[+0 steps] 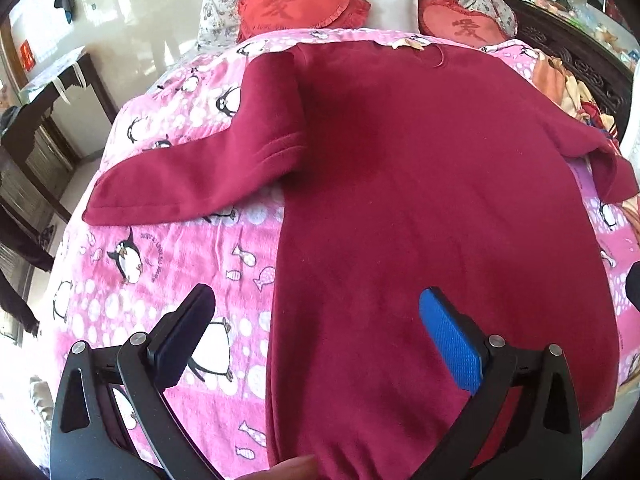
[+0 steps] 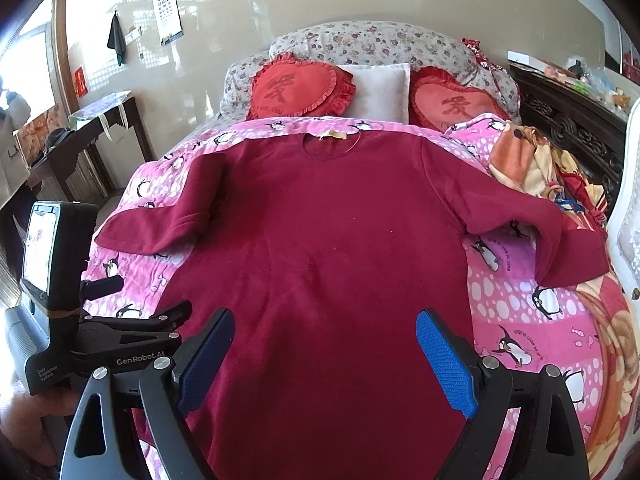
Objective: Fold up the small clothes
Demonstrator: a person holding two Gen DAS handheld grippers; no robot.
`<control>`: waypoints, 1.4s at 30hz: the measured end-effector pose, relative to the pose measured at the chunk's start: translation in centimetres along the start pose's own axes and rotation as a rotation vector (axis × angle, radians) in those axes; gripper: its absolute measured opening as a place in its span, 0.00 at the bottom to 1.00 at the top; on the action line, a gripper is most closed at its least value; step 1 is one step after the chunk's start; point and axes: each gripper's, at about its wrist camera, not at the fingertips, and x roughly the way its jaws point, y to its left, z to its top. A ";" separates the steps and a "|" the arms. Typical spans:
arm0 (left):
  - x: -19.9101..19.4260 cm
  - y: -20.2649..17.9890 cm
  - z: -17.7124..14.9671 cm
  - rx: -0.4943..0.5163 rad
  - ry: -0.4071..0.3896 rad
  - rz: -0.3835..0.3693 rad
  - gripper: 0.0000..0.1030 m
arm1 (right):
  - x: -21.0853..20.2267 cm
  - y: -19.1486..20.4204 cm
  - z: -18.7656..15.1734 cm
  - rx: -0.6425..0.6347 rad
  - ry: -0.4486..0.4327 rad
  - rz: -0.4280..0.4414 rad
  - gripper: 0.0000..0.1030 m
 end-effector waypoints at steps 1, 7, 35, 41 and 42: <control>-0.1 0.1 0.0 -0.005 0.001 -0.008 1.00 | 0.0 0.1 0.0 -0.002 0.002 -0.003 0.88; 0.0 0.9 -0.2 -0.026 0.004 -0.016 1.00 | 1.2 0.2 0.0 -0.035 -0.035 -0.021 0.88; 6.6 13.8 -1.3 -0.241 0.006 -0.192 1.00 | 15.2 -3.0 -0.4 -0.051 0.083 -0.119 0.94; 4.5 23.8 1.0 -0.521 -0.137 -0.425 0.99 | 15.4 -3.2 -0.3 -0.045 0.084 -0.112 0.95; 4.8 24.8 1.0 -0.547 -0.149 -0.475 0.99 | 15.4 -3.2 -0.3 -0.046 0.083 -0.112 0.95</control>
